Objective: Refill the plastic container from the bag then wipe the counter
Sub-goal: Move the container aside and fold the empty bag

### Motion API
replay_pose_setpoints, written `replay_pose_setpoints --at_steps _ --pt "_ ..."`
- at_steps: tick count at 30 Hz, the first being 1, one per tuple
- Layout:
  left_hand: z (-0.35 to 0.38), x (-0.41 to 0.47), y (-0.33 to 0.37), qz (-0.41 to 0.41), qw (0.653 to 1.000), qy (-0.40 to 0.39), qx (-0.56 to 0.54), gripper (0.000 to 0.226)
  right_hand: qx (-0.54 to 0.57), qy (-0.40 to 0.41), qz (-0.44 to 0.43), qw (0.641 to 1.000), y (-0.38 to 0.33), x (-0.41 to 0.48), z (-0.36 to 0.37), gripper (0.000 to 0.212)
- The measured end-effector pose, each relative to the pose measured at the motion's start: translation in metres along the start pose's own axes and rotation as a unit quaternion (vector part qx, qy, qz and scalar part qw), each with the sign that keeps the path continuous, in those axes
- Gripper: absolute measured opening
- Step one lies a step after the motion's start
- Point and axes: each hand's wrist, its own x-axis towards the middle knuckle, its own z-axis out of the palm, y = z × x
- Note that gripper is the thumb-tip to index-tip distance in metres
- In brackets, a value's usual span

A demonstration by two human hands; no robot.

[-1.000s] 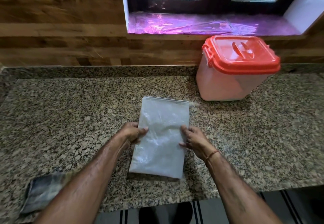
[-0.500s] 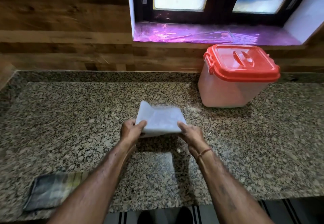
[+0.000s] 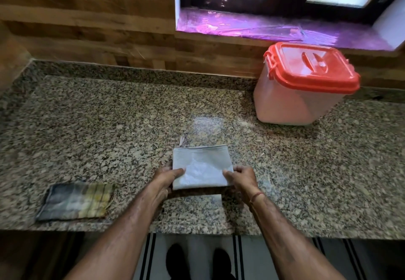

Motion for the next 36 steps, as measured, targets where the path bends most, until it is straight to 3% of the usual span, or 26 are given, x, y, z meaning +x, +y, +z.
replay_pose_setpoints --at_steps 5,8,14,19,23,27,32,36 --pt "-0.023 -0.045 0.009 0.087 0.993 0.026 -0.078 0.021 0.070 -0.100 -0.129 0.984 -0.045 -0.030 -0.004 0.021" --pt "-0.052 -0.085 0.000 0.143 0.972 0.105 -0.155 0.020 0.060 -0.190 -0.176 0.964 -0.066 -0.055 0.012 0.016" --pt "-0.120 -0.176 -0.076 0.197 0.885 0.278 -0.316 0.011 -0.021 -0.321 -0.254 0.912 -0.054 -0.112 0.085 0.033" --pt "-0.198 -0.247 -0.187 0.166 0.795 0.431 -0.393 0.019 -0.202 -0.354 -0.383 0.829 -0.015 -0.184 0.154 0.045" --pt "-0.241 -0.293 -0.268 0.146 0.746 0.491 -0.426 0.031 -0.326 -0.381 -0.430 0.751 0.011 -0.243 0.205 0.041" --pt "-0.281 -0.321 -0.348 0.107 0.697 0.560 -0.435 0.022 -0.406 -0.406 -0.441 0.689 0.059 -0.299 0.264 0.036" --pt "-0.329 -0.327 -0.424 0.056 0.671 0.598 -0.436 0.029 -0.469 -0.422 -0.433 0.644 0.125 -0.344 0.328 0.036" --pt "-0.367 -0.308 -0.473 0.022 0.666 0.602 -0.440 0.033 -0.478 -0.465 -0.394 0.632 0.176 -0.352 0.383 0.021"
